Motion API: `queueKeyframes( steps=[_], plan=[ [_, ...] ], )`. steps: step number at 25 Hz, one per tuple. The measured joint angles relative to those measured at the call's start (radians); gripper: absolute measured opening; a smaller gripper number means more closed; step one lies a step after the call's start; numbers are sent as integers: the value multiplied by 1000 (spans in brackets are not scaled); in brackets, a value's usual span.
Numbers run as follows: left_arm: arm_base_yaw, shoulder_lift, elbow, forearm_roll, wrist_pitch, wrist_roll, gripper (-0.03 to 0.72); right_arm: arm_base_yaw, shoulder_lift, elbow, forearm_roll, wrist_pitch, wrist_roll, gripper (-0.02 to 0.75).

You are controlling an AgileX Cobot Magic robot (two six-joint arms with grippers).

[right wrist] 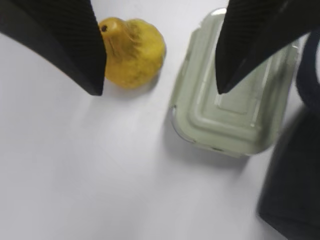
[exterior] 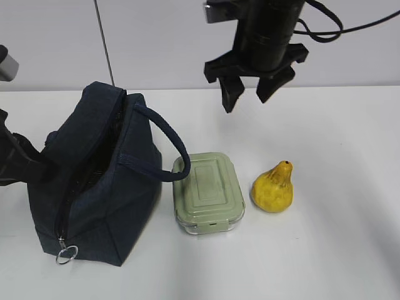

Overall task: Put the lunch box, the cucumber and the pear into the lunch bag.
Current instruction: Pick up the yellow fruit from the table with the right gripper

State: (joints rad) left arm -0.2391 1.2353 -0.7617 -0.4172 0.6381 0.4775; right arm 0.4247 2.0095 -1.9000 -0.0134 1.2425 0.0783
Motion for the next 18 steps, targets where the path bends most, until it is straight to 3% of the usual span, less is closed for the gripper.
queueKeyframes(
  steps=[10,18],
  plan=[
    [0,0,0,1,3,0,2,-93,-83,304,22,-6,-73,518],
    [0,0,0,3,6,0,2,-109,-90,395,49,-66,-138,518]
  ],
)
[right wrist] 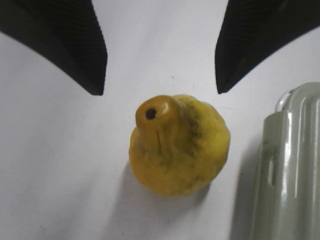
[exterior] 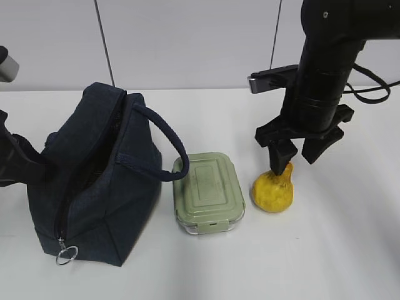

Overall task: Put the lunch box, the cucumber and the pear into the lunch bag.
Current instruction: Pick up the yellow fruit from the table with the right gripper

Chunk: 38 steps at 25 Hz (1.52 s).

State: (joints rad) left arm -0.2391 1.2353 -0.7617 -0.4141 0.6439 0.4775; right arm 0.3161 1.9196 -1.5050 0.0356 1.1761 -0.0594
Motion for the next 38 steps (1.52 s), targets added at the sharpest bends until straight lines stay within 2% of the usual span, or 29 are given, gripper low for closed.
queueKeyframes(
  steps=[11,22,23,27,29,38],
  plan=[
    [0,0,0,1,4,0,2,-11,28,0,25,-81,-44,518],
    [0,0,0,3,9,0,1,-11,88,0,36,-87,-59,515],
    [0,0,0,3,9,0,1,-11,89,0,36,-87,-59,503],
    [0,0,0,4,10,0,1,-11,93,0,49,-85,-62,260],
    [0,0,0,7,11,0,1,-11,91,0,55,-83,-64,186],
    [0,-1,0,17,12,0,1,-13,32,2,40,-78,-64,164]
  ],
)
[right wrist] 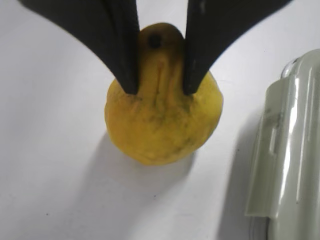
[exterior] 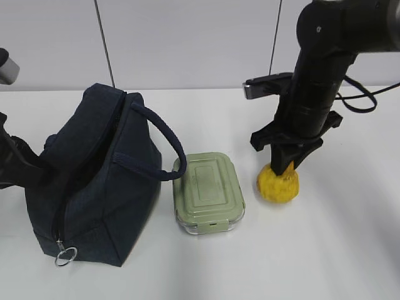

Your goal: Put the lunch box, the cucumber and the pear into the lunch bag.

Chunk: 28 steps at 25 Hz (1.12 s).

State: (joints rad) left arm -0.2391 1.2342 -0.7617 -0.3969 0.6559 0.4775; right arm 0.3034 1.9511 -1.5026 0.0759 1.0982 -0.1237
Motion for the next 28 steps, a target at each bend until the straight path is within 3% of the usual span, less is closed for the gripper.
queueKeyframes(
  steps=[6,12,21,28],
  plan=[
    [0,0,0,1,1,0,1,7,-156,0,19,7,-17,164],
    [0,0,0,1,1,0,1,86,-265,-118,207,14,-111,164],
    [0,0,0,1,1,0,1,312,-156,-359,284,13,-139,164],
    [0,0,0,1,1,0,1,357,-37,-374,333,-42,-164,164]
  ],
)
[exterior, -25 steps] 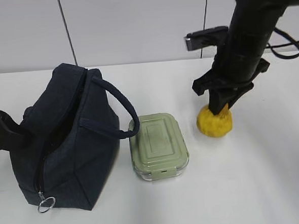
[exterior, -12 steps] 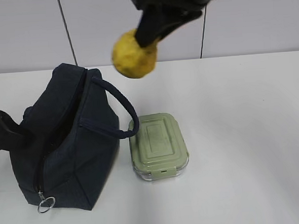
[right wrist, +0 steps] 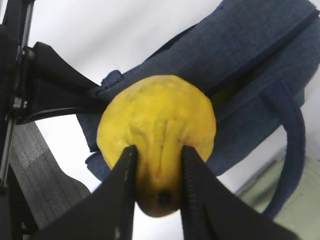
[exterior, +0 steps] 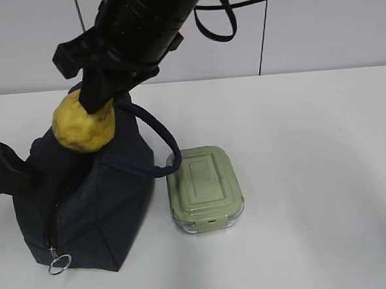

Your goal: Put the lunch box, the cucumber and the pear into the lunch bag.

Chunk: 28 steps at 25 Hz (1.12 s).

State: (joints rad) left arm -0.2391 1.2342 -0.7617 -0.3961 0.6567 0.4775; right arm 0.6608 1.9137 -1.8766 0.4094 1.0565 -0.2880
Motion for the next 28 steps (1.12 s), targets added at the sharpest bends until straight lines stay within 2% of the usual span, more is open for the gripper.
queueKeyframes(
  steps=[8,14,18,21,25,26,27,28],
  plan=[
    [0,0,0,0,0,0,1,23,55,-15,38,-32,-31,164],
    [0,0,0,1,0,0,1,23,118,-17,-63,-5,-27,164],
    [0,0,0,1,0,0,1,23,147,-17,-75,4,-24,169],
    [0,0,0,1,-2,0,1,23,156,-17,-75,4,-23,239],
    [0,0,0,1,-4,0,1,23,157,-24,-62,2,-23,457],
    [0,0,0,1,-4,0,1,23,157,-27,-63,2,-23,499],
    [0,0,0,1,-4,0,1,23,157,-33,-62,2,-23,499],
    [0,0,0,1,-4,0,1,23,157,-35,-60,2,-23,536]
  ],
)
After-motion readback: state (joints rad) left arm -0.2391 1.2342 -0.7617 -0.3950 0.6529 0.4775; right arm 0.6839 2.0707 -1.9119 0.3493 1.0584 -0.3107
